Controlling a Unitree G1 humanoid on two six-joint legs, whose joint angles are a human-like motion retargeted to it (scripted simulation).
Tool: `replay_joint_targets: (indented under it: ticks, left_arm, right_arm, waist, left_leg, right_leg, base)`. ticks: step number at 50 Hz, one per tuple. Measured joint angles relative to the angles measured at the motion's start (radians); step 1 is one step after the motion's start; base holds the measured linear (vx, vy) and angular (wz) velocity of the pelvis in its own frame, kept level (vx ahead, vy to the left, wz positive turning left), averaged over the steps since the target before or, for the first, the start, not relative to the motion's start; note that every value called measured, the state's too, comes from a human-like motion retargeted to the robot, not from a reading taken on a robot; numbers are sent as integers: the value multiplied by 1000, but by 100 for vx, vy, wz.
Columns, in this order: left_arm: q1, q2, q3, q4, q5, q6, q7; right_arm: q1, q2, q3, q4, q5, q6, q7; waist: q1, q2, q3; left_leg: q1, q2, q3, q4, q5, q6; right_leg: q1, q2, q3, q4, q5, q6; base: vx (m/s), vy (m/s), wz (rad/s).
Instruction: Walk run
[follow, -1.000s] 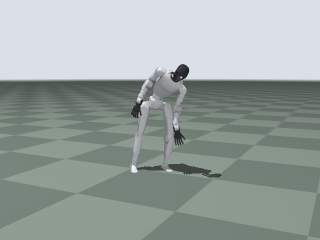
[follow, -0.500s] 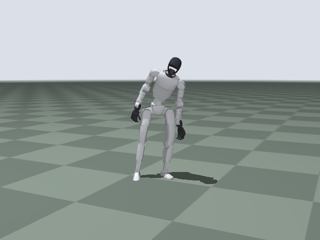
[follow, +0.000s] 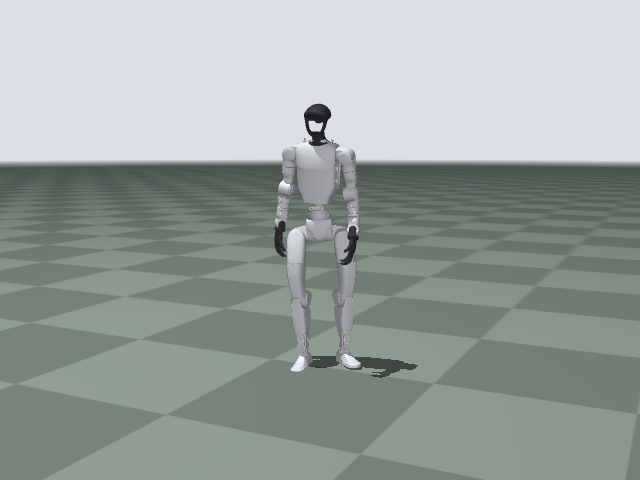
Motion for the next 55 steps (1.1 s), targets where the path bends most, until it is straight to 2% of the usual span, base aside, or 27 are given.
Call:
replay_joint_targets:
  ticks: [4, 10, 14, 15, 17, 20, 25, 28, 32, 33, 35, 37, 40, 41, 42, 45, 47, 49, 51, 53, 55]
  left_arm:
    - [11, -38, -6, -26, -64, 0, -68]
    - [27, -108, 14, -102, -177, 6, -167]
    - [21, -158, 33, -154, -245, 17, -208]
    - [19, -169, 37, -164, -263, 21, -216]
    - [14, -191, 39, -179, -307, 33, -236]
    - [14, -221, 33, -199, -371, 52, -261]
    - [22, -251, 12, -241, -378, 92, -277]
    - [22, -254, -15, -274, -347, 111, -286]
    - [20, -245, -57, -324, -282, 121, -311]
    - [20, -242, -67, -338, -266, 124, -323]
    - [22, -235, -86, -367, -231, 130, -347]
    - [33, -225, -102, -403, -189, 131, -372]
    - [70, -211, -122, -467, -99, 123, -427]
    - [74, -202, -120, -488, -71, 122, -457]
    - [77, -192, -124, -508, -45, 121, -485]
    - [80, -151, -182, -560, 5, 120, -539]
    - [66, -126, -208, -577, 40, 116, -568]
    - [51, -118, -235, -580, 73, 109, -601]
    - [35, -115, -263, -580, 89, 99, -624]
    - [21, -114, -287, -578, 94, 92, -642]
    - [10, -114, -306, -578, 100, 89, -661]
  right_arm:
    - [8, 14, -39, 42, 31, -5, 5]
    - [-8, 20, -83, 75, 53, -10, 19]
    - [-31, 25, -104, 94, 11, -3, 15]
    - [-38, 27, -109, 102, 3, 2, 18]
    - [-54, 26, -119, 115, -6, 20, 31]
    - [-68, 23, -124, 121, -5, 35, 40]
    - [-69, 25, -129, 96, 5, 20, 23]
    - [-67, 31, -128, 58, 0, 11, 38]
    - [-72, 46, -105, -23, 37, -46, 56]
    - [-74, 53, -95, -50, 58, -62, 59]
    - [-77, 70, -74, -110, 108, -107, 68]
    - [-77, 89, -37, -180, 173, -167, 92]
    - [-77, 113, 18, -298, 249, -262, 151]
    - [-81, 122, 34, -343, 264, -293, 174]
    - [-84, 128, 52, -390, 283, -322, 194]
    - [-82, 126, 121, -555, 370, -395, 231]
    - [-78, 116, 164, -666, 404, -435, 246]
    - [-69, 102, 179, -755, 409, -466, 262]
    - [-62, 91, 186, -820, 411, -487, 272]
    - [-55, 86, 198, -866, 415, -497, 277]
    - [-43, 88, 213, -898, 430, -505, 286]
  waist:
    - [1, 16, -28]
    - [-77, 37, -53]
    - [-47, -4, -82]
    - [-33, -14, -86]
    - [2, -23, -85]
    - [49, -25, -80]
    - [94, -7, -66]
    - [105, 26, -45]
    - [122, 52, -14]
    - [123, 53, -8]
    - [126, 50, -4]
    - [138, 44, -16]
    - [157, 21, -39]
    - [153, 19, -37]
    - [149, 21, -36]
    - [149, 42, -41]
    - [170, 50, -47]
    - [161, 74, -41]
    - [156, 92, -39]
    - [150, 101, -38]
    - [138, 93, -39]
  left_leg:
    - [29, 54, 43, 37, 31, -48]
    - [-5, 142, -43, 190, 150, -82]
    - [-112, 149, -105, 420, 207, 28]
    - [-136, 142, -126, 471, 196, 32]
    - [-180, 88, -223, 533, 175, -22]
    - [-231, -48, -392, 533, 154, -95]
    - [-251, -81, -320, 385, 141, -40]
    - [-258, -147, -401, 256, 149, -41]
    - [-250, -233, -488, 106, 196, -47]
    - [-245, -232, -451, 84, 208, -35]
    - [-229, -237, -365, 59, 241, 64]
    - [-201, -239, -320, 39, 221, 163]
    - [-184, -257, -396, 39, 159, 175]
    - [-181, -228, -355, 45, 152, 159]
    - [-175, -204, -324, 48, 145, 147]
    - [-139, -171, -298, 29, 119, 146]
    - [-124, -126, -267, 18, 111, 122]
    - [-92, -117, -273, 9, 100, 124]
    - [-72, -101, -274, 1, 98, 119]
    - [-58, -94, -277, -5, 95, 116]
    - [-48, -102, -282, -7, 91, 118]
  right_leg:
    - [40, 58, 21, -36, -4, -54]
    - [71, 65, 30, -49, -8, -61]
    - [80, 41, 82, -51, -7, -67]
    - [81, 39, 100, -48, -4, -67]
    - [90, 44, 122, -46, 3, -67]
    - [105, 56, 151, -44, 16, -66]
    - [137, 83, 155, -42, 29, -65]
    - [165, 121, 138, -50, 30, -65]
    - [205, 162, 126, -50, 23, -68]
    - [214, 166, 120, -48, 21, -68]
    - [229, 174, 114, -40, 20, -70]
    - [235, 179, 107, -20, 24, -65]
    - [221, 169, 117, 61, 76, -23]
    - [204, 165, 108, 112, 124, 15]
    - [184, 160, 92, 164, 165, 64]
    - [114, 156, 51, 317, 207, 293]
    - [64, 177, 37, 399, 225, 312]
    - [28, 152, 34, 484, 159, 277]
    - [5, 92, -28, 512, 83, 196]
    - [-4, 24, -82, 484, 27, 120]
    - [-7, -14, -70, 399, 5, 86]
  base:
    - [11, -36, -67]
    - [8, -42, -2]
    - [4, -39, -83]
    - [4, -31, -115]
    - [4, -23, -123]
    - [8, -18, -114]
    - [15, -16, -77]
    - [18, -13, -45]
    - [14, -9, -43]
    - [19, -12, -40]
    - [28, -16, -46]
    - [38, -18, -78]
    - [32, -13, -109]
    - [23, -8, -95]
    - [24, -9, -60]
    - [24, -13, -44]
    - [22, -13, -60]
    - [24, 9, 6]
    - [19, 1, 16]
    - [17, -4, 21]
    - [14, -9, 38]
